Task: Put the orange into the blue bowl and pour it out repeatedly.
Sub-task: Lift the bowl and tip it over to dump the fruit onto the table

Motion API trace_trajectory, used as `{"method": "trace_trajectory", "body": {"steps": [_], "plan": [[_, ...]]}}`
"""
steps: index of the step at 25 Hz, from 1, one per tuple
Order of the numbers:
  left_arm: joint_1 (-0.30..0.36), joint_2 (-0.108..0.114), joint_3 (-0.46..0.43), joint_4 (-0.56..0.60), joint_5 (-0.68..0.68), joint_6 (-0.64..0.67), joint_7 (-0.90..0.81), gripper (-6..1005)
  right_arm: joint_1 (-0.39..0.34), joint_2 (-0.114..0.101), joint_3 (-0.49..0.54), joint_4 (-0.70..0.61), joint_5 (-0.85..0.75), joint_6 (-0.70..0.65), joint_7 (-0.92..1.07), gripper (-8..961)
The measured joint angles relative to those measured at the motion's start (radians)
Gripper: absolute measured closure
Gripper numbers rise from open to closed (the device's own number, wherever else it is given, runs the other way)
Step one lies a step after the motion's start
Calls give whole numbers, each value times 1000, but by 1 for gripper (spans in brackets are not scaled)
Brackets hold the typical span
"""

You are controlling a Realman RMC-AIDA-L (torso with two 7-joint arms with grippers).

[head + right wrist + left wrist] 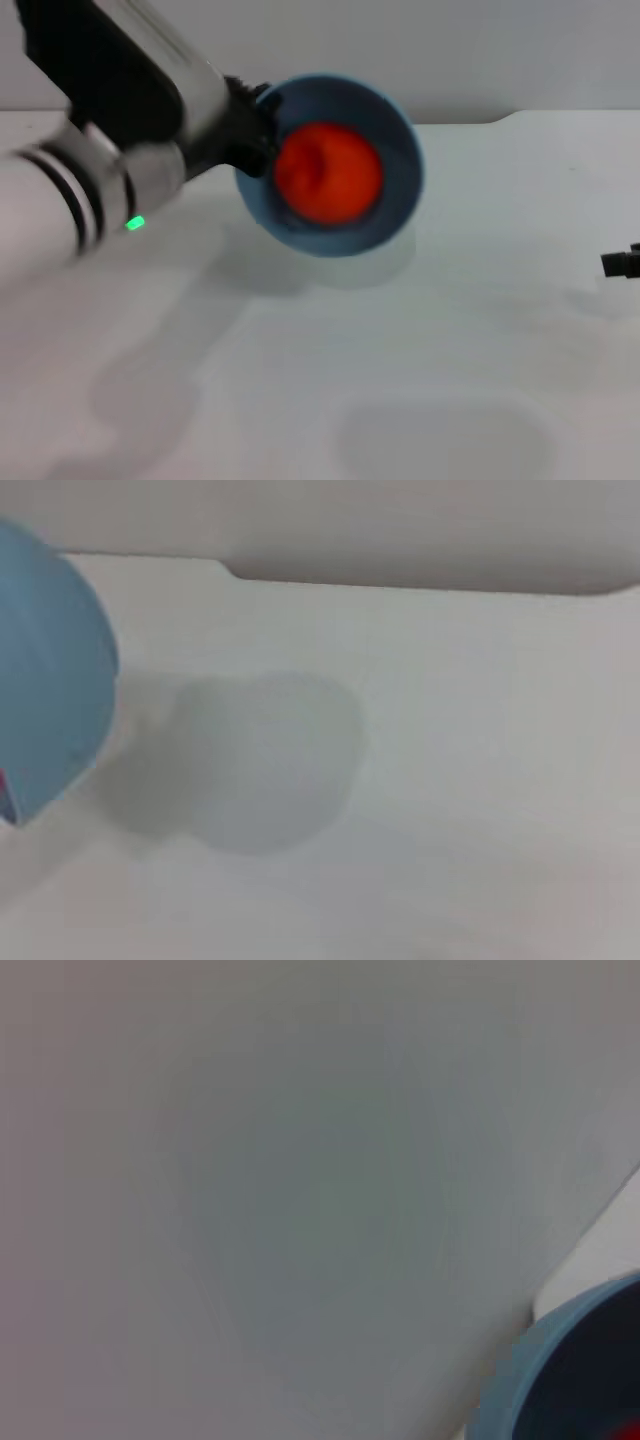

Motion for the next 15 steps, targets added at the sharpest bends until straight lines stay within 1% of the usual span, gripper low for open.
{"method": "trace_trajectory", "body": {"steps": [1,3,4,6,8,9,10,11,13,15], "plan": [[24,-2,50,-6,54,-69,5,1001,-3,0,12,8,-3,1,0,442],[66,-4,121,-30,129,-214,33,1000,-9,0,30,14,-10,4,1,442],[89,-5,155,-49,151,-314,70,1000,-12,0,38,16,-13,4,1,442],[120,-6,207,-104,151,-501,165,1000,-17,1,56,17,-16,2,1,442],[138,-7,261,-189,150,-701,276,1000,-21,1,68,18,-16,0,1,442],[142,-9,291,-234,149,-798,337,1000,-24,1,74,18,-16,0,1,442],[136,-12,342,-317,146,-949,452,1000,-28,2,80,18,-17,-1,1,442],[136,-12,342,-317,146,-949,452,1000,-30,2,84,18,-17,-1,1,441],[109,-15,398,-415,128,-1087,590,1000,-32,2,88,18,-17,-4,1,441],[71,-16,453,-491,76,-1182,704,1001,-33,2,89,18,-17,-6,2,441]]}}
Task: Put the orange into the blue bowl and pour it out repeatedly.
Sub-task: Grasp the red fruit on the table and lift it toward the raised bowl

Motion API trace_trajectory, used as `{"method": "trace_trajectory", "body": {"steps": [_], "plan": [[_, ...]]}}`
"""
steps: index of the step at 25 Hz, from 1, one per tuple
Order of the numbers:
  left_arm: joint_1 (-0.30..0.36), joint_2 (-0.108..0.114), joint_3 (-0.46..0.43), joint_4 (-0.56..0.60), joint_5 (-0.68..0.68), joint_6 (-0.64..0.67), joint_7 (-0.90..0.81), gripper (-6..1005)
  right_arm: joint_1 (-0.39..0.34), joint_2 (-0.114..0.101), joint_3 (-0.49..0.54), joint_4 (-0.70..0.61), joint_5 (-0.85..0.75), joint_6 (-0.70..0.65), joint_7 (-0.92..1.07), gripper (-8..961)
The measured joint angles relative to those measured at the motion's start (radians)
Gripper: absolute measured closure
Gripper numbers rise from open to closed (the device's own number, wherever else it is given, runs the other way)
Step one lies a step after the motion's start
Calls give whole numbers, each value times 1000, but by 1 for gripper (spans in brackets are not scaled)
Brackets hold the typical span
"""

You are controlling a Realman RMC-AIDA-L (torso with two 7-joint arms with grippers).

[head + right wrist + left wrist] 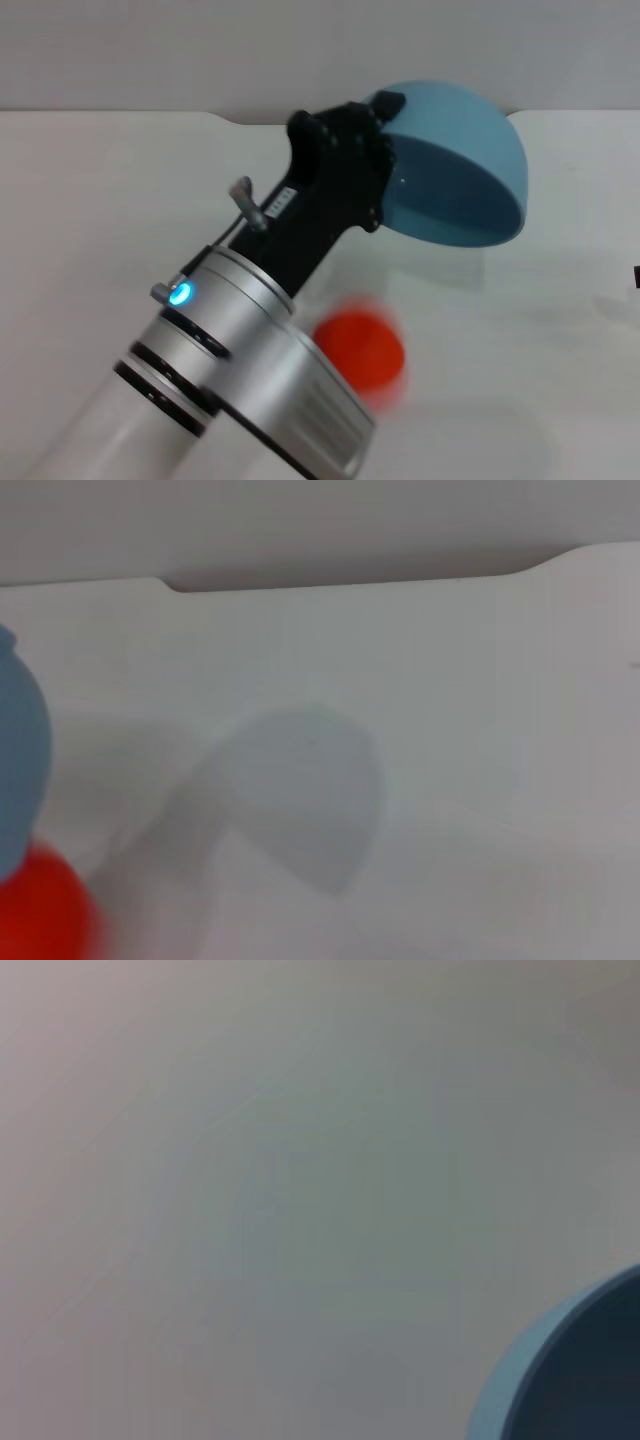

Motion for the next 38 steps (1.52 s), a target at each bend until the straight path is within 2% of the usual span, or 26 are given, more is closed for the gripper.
{"method": "trace_trajectory", "body": {"steps": [2,5,8,9,11,12,14,15,17,20,23,24,26,29,31,38], "plan": [[-46,-1,48,-56,-92,-65,112,1001,0,0,1,0,0,-1,0,441],[-97,-1,85,-94,-216,-112,180,1001,3,0,-5,0,2,-2,0,441],[-111,1,80,-47,-385,-107,181,1001,9,0,-27,0,6,-6,-8,441],[-107,10,30,61,-575,-10,182,1001,12,-1,-49,0,7,-6,-10,440],[-96,14,-24,126,-666,91,186,1001,18,-1,-72,0,7,-4,-20,440],[-76,14,-123,201,-756,264,184,1001,22,-1,-87,0,7,-1,-28,440],[-71,14,-221,245,-816,428,171,1001,32,0,-117,0,8,3,-47,440],[-72,13,-314,276,-869,590,148,1000,38,1,-132,1,9,5,-57,440],[-116,14,-494,289,-932,921,37,1000,50,3,-166,5,11,7,-81,440],[-245,20,-756,227,-901,1364,-250,1000,66,4,-227,19,38,26,-115,440],[-353,23,-943,134,-803,1619,-433,1000,74,4,-292,30,87,53,-156,439],[-353,23,-943,134,-803,1619,-433,1000,74,4,-314,33,104,59,-176,439],[-455,24,-1149,33,-643,1878,-646,1000,75,4,-355,35,130,72,-220,439],[-480,24,-1254,12,-548,1994,-721,1000,74,4,-433,37,174,104,-290,439],[-463,25,-1322,49,-481,2079,-741,1000,78,4,-484,45,202,117,-318,439],[-421,26,-1403,124,-366,2212,-773,1001,155,2,-660,100,219,125,-328,438]]}}
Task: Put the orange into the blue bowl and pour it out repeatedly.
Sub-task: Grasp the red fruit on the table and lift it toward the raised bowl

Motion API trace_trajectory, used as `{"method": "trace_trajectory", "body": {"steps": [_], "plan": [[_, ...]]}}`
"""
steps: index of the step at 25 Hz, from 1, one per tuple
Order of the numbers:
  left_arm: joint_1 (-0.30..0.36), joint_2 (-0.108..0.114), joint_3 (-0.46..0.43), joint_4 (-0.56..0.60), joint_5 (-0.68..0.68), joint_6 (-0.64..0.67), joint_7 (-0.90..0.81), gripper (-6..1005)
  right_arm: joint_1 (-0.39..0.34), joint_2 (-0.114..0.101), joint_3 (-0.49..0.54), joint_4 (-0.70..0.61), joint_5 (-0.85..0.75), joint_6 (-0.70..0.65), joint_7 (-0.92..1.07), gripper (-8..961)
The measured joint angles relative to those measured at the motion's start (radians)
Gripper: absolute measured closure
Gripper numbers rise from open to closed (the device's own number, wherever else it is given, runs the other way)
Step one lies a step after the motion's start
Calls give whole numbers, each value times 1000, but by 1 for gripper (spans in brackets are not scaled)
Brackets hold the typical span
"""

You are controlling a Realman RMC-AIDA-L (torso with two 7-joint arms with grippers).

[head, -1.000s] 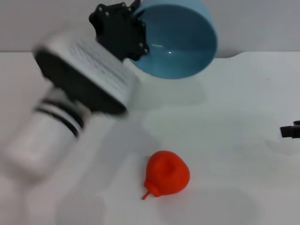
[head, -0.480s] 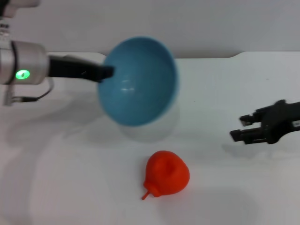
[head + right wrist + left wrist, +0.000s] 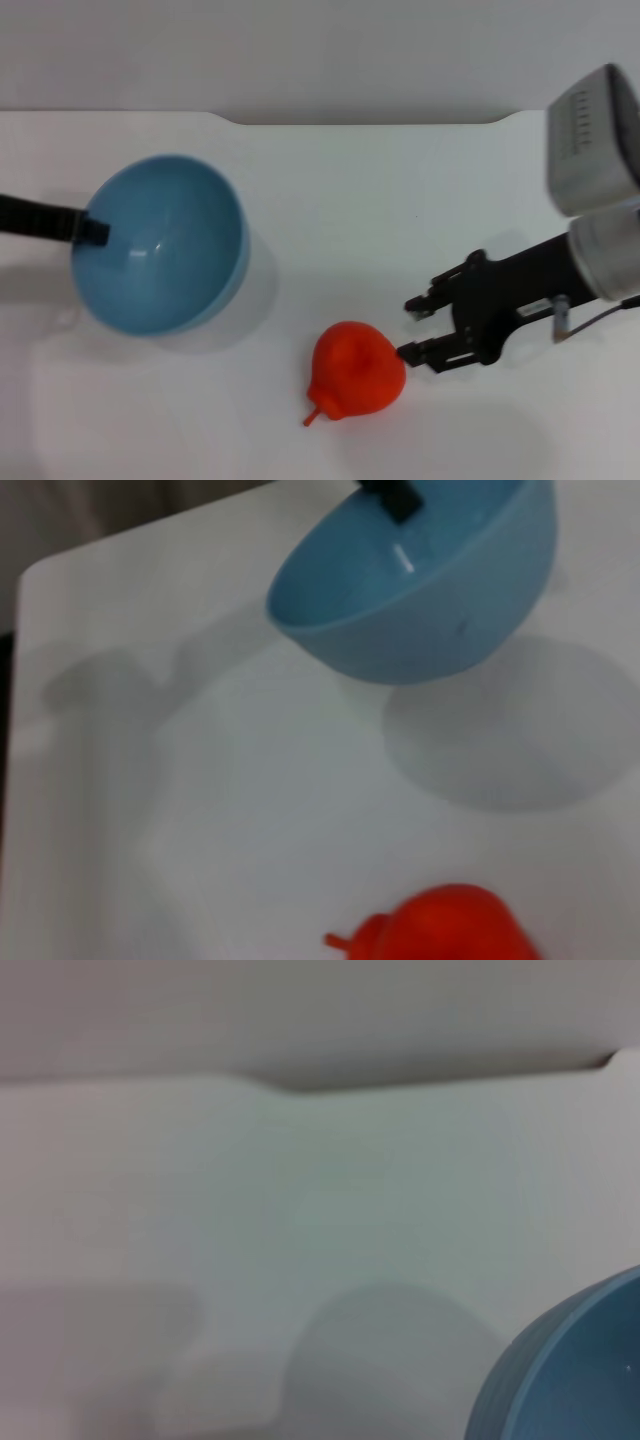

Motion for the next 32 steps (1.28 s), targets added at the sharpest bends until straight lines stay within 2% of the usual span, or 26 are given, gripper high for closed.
{"method": "trace_trajectory", "body": {"steps": [10,17,27,32], "plan": [[34,-7,11,41,12,53,-1,1001,84,1,-128,118,-10,123,13,438],[31,-7,47,43,11,63,-2,1000,96,2,-174,236,-4,242,14,439],[16,-8,78,44,10,61,-2,1001,130,5,-272,360,52,337,16,442],[14,-8,91,44,10,59,-3,1000,116,3,-253,337,52,341,16,573]]}}
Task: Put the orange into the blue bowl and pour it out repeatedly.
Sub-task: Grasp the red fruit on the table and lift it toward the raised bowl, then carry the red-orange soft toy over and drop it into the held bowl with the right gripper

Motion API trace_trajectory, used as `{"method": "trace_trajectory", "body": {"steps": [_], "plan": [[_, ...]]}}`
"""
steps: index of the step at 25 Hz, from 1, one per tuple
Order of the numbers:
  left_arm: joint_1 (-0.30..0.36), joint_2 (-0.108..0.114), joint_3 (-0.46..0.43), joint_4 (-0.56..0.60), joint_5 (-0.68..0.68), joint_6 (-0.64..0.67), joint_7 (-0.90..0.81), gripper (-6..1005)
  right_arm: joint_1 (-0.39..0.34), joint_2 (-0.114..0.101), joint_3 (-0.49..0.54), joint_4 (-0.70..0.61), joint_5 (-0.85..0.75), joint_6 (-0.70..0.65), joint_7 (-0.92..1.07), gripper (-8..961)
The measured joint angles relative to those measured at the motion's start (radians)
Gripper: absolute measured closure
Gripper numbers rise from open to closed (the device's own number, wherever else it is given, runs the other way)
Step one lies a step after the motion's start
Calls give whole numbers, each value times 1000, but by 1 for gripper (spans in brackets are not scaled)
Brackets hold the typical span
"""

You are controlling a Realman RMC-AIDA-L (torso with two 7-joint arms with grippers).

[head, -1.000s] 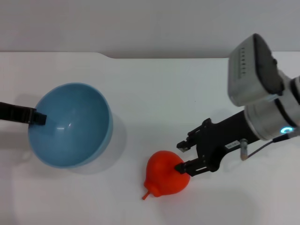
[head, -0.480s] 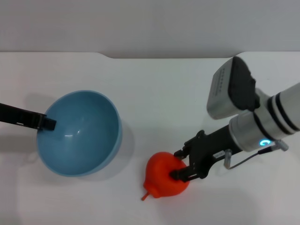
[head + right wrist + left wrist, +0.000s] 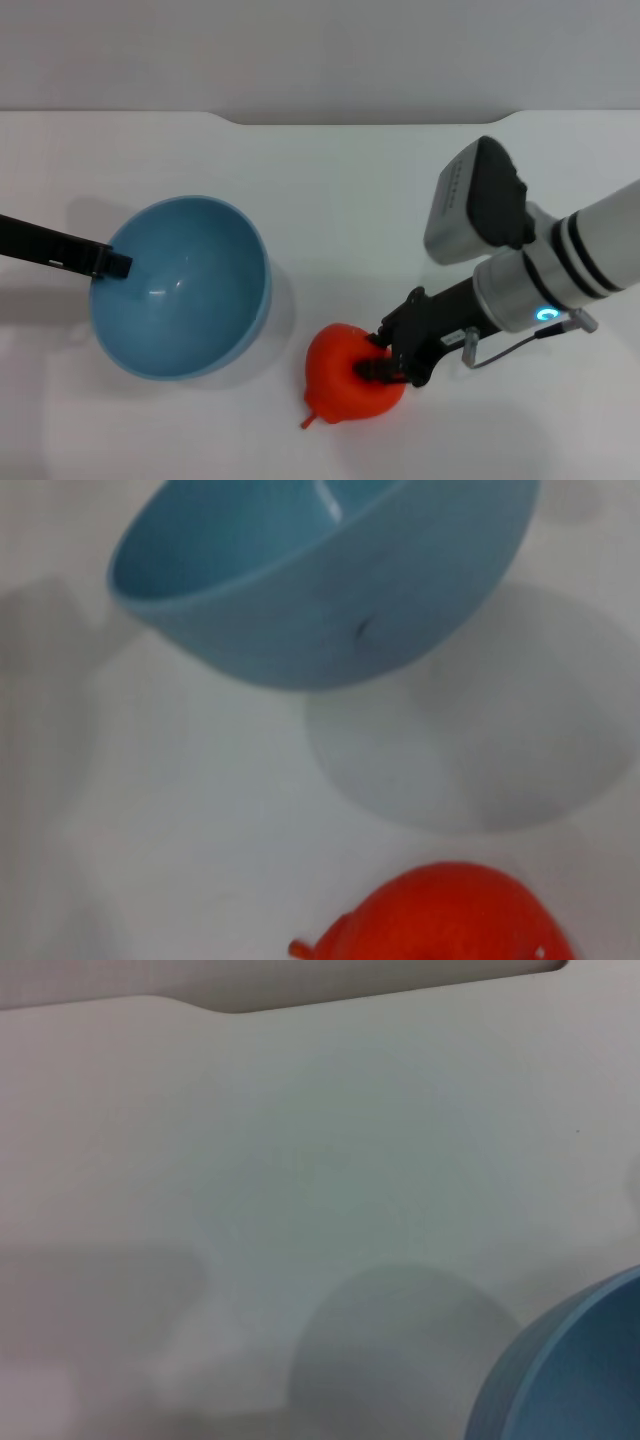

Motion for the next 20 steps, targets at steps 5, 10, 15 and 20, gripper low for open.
{"method": "trace_trajectory", "body": {"steps": [5,10,15,20], "plan": [[-7,0,15,0,0,-5,0,1000,-68,-1,72,-85,1,-6,-5,790],[-22,0,56,-8,4,-14,0,1000,-175,-3,173,-198,5,-37,-13,869],[-46,0,170,-18,7,-45,-25,1001,-286,-1,350,-350,69,-154,-88,901],[-126,-2,314,-101,7,-93,-83,1001,-315,1,508,-472,207,-399,-224,921]]}}
